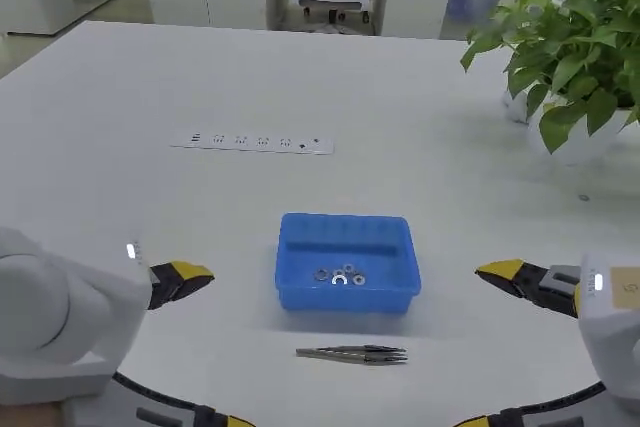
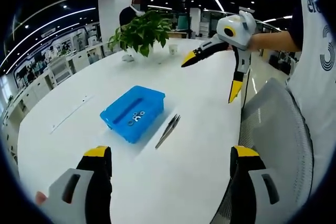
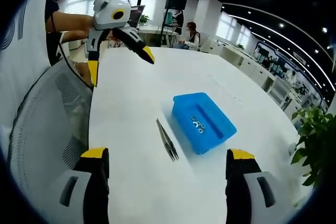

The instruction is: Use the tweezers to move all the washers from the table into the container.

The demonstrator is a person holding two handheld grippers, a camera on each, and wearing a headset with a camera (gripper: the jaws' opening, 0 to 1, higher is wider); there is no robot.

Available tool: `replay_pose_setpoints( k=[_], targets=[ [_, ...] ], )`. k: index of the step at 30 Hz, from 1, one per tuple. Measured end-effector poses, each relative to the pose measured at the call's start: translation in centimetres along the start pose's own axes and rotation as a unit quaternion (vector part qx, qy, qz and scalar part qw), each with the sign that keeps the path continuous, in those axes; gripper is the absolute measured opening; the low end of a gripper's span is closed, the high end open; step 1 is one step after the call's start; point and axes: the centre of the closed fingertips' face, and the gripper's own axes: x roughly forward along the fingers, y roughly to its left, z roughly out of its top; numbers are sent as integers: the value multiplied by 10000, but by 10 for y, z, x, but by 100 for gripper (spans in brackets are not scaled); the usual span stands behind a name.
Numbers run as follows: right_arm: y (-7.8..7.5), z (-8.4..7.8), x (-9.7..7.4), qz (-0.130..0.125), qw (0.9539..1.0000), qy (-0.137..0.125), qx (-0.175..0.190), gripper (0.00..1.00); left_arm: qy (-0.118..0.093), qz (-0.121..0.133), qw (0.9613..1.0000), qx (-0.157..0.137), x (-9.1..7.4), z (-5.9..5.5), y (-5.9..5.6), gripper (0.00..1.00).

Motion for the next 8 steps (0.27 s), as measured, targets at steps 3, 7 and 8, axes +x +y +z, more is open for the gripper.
replay_pose_setpoints(
  k=[3, 7, 8],
  targets=[
    [3, -1, -1, 41, 10000, 11, 22, 92, 14, -43, 10000, -58, -1, -2, -1, 99],
    [5, -8, -4, 46, 9999, 106, 59, 92, 126, -126, 9998, 10, -2, -5, -2, 99],
    [5, -9, -4, 45, 9999, 123, 77, 92, 114, -168, 9998, 17, -3, -4, -2, 98]
  ],
)
